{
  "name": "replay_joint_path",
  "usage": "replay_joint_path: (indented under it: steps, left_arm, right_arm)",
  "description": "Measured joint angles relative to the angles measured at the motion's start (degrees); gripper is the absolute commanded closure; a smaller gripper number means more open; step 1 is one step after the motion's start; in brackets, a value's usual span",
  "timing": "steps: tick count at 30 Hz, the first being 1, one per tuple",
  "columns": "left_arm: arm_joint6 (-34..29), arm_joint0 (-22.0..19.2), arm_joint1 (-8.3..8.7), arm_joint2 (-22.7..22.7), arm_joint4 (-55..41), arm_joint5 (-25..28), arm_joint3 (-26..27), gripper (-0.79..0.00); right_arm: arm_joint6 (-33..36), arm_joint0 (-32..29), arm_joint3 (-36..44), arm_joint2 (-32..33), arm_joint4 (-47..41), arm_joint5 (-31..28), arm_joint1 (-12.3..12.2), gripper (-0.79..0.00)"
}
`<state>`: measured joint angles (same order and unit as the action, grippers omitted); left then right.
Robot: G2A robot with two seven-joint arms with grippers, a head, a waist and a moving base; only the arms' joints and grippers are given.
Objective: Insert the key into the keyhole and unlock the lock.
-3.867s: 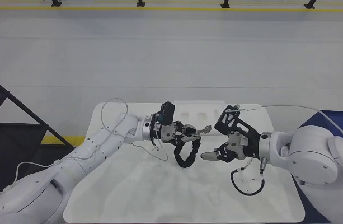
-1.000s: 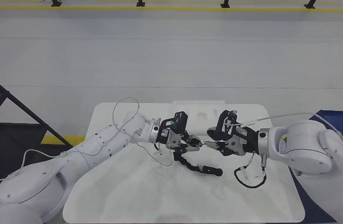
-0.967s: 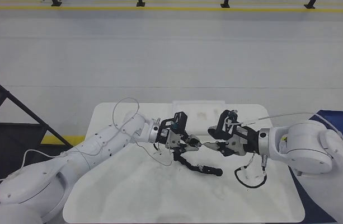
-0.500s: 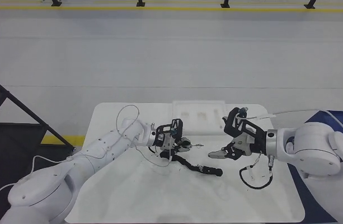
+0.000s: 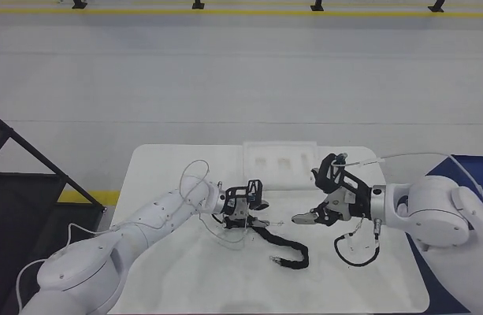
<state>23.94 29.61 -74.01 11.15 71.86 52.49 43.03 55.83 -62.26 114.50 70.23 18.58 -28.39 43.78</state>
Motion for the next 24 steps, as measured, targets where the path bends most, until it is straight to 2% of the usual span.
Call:
replay_joint_path:
  steps: [5,10,16,19,24]
  left_arm:
    - [6.5,-1.1,-0.35,2.0,0.3,2.3,-1.8,-0.785]
    - [14.7,-2.8,1.45,4.8,0.7,5.6,-2.6,-0.785]
    - [22.2,-5.7,5.79,4.8,2.0,5.5,0.2,-0.785]
    - [22.4,-7.7,8.43,3.6,-0.1,5.5,3.4,-0.785]
    - [22.3,-13.6,13.45,-0.1,-4.3,5.5,7.9,-0.785]
  right_arm:
    - [-3.3,1.6,-5.0,-2.3,-0.1,-3.3,0.6,-0.785]
    - [-7.7,4.8,-11.3,-5.0,0.5,-10.5,1.6,-0.785]
    - [-14.3,10.7,-19.8,-8.9,2.6,-19.0,3.3,-0.785]
    - [-15.6,14.5,-22.9,-10.7,3.0,-20.7,4.2,-0.785]
    - [-15.7,21.2,-27.5,-12.8,2.1,-23.1,5.4,-0.785]
